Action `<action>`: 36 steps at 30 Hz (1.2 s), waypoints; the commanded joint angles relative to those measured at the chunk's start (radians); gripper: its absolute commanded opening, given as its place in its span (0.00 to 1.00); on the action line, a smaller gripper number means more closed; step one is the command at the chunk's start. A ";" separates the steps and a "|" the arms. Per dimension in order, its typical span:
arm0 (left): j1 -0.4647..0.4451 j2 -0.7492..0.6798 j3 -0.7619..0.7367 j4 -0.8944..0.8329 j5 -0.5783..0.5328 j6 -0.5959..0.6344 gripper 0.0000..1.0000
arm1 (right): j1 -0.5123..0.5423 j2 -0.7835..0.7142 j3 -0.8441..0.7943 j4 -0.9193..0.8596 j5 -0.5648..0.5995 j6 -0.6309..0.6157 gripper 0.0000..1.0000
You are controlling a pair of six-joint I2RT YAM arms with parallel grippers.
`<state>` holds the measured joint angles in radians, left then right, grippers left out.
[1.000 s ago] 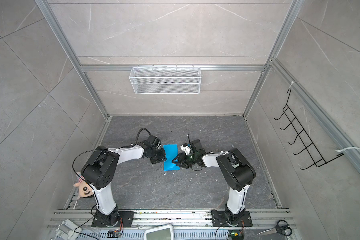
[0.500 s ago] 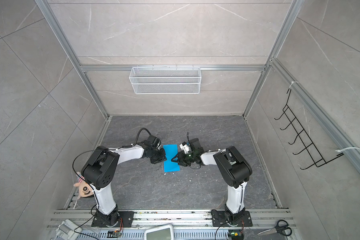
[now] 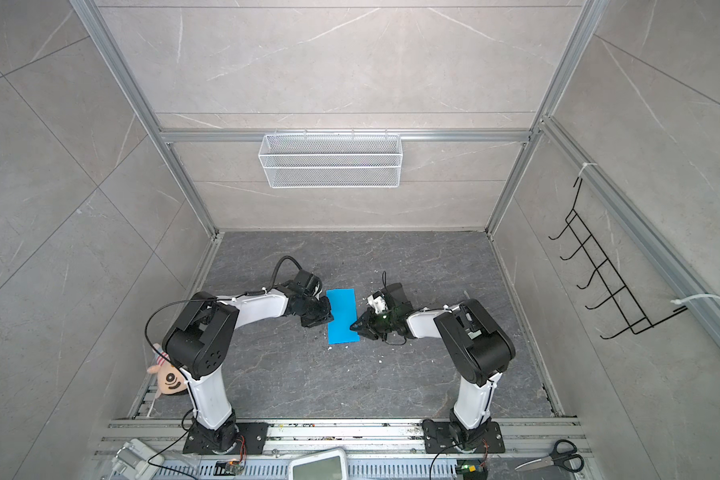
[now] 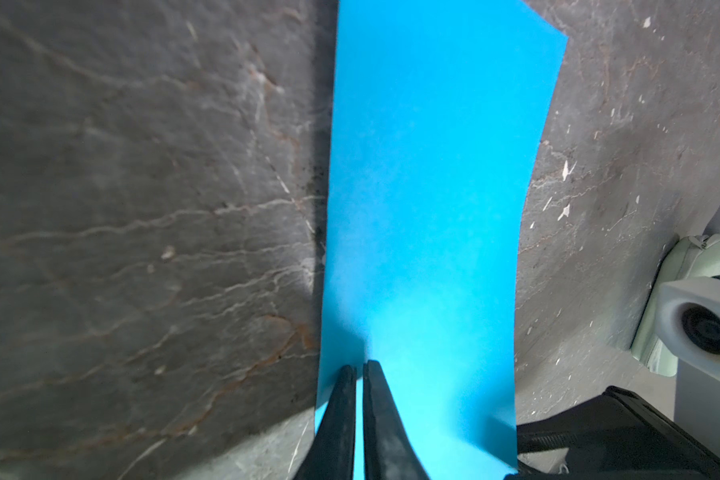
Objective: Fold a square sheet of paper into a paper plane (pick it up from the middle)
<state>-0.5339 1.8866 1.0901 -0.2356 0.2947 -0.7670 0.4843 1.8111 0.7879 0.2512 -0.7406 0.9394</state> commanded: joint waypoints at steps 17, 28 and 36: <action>0.006 0.063 -0.047 -0.071 -0.073 0.003 0.13 | 0.005 -0.004 -0.010 -0.068 0.003 0.061 0.15; 0.004 0.007 -0.082 0.033 -0.003 0.019 0.15 | 0.006 -0.025 -0.007 -0.117 0.013 0.045 0.03; 0.004 -0.105 -0.116 0.165 0.083 0.088 0.24 | 0.000 -0.064 0.048 -0.381 0.030 -0.122 0.02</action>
<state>-0.5343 1.8122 0.9642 -0.0841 0.3698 -0.7311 0.4843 1.7813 0.8066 0.0189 -0.7212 0.9081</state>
